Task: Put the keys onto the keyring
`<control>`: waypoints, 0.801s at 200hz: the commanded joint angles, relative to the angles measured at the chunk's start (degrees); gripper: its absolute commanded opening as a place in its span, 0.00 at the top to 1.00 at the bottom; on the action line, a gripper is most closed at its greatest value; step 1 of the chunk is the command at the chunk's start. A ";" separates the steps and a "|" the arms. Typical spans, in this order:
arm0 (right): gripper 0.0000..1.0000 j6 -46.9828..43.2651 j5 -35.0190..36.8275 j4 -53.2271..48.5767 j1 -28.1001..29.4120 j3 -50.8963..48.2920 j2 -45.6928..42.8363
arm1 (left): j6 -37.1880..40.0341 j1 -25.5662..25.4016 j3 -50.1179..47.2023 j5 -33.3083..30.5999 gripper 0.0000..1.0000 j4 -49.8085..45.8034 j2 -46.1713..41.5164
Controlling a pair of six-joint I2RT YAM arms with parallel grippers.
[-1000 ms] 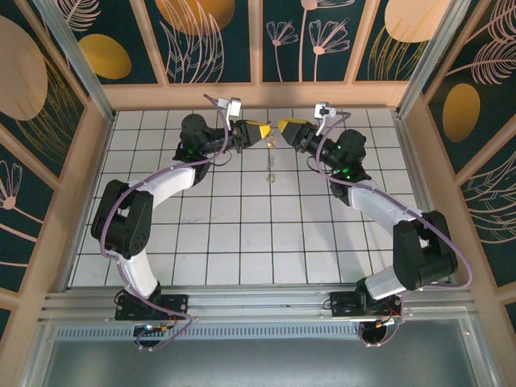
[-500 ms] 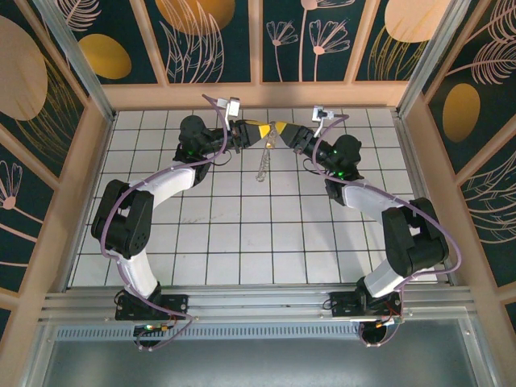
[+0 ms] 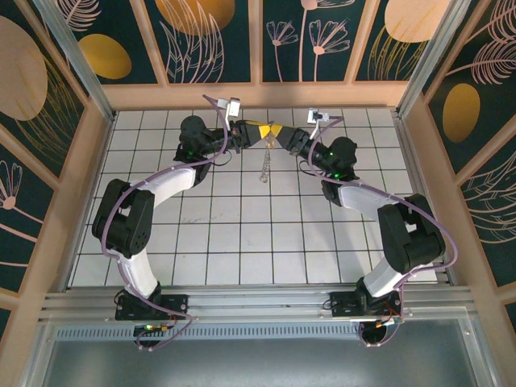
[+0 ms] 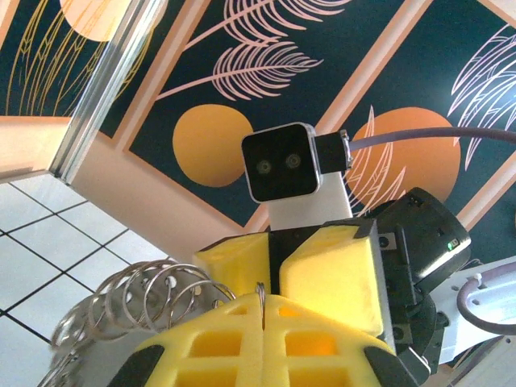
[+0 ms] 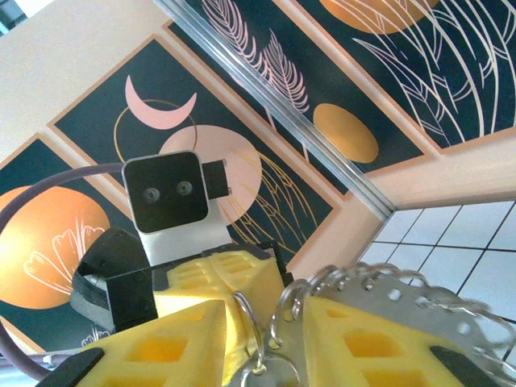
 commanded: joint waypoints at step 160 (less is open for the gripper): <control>1.00 -5.52 -4.68 -3.50 0.02 4.26 -0.65 | 0.80 -0.27 0.46 0.89 1.00 1.89 -0.13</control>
